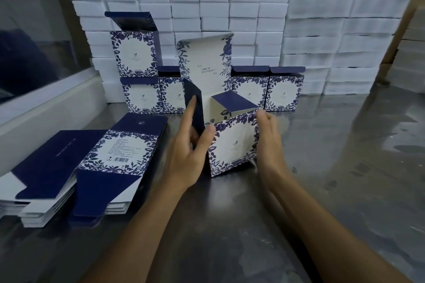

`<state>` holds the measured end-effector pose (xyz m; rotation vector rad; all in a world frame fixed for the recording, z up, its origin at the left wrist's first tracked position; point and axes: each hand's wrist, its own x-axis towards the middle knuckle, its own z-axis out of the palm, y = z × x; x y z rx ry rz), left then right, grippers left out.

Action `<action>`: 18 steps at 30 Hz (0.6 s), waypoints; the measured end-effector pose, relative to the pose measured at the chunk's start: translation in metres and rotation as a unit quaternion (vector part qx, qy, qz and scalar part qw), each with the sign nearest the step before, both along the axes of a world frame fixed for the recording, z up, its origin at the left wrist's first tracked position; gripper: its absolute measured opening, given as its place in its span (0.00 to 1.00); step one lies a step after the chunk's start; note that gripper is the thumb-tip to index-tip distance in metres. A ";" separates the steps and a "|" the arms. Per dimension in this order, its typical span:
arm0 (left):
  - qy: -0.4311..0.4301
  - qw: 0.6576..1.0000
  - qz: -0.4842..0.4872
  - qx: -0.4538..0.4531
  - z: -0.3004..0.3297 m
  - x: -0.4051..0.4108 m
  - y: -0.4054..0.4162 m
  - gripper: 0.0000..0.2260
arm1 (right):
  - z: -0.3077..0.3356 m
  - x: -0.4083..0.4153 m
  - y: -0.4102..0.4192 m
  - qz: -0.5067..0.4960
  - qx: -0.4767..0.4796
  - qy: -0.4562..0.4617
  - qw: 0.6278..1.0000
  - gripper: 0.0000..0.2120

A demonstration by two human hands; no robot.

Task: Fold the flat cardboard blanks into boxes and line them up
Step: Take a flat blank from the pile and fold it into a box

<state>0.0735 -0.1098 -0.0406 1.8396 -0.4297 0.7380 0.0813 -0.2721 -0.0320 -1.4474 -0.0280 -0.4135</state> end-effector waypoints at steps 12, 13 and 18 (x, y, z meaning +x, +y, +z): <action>-0.046 0.998 -0.020 0.026 0.010 -0.004 -0.001 0.27 | 0.003 0.005 -0.006 0.012 0.021 0.018 1.000 0.22; -0.049 0.998 -0.020 0.024 0.011 -0.004 0.001 0.26 | 0.003 0.005 -0.007 0.006 0.026 0.014 1.000 0.23; -0.090 0.995 0.032 0.019 0.016 -0.002 0.010 0.23 | 0.007 0.003 -0.010 -0.022 0.019 -0.018 0.999 0.26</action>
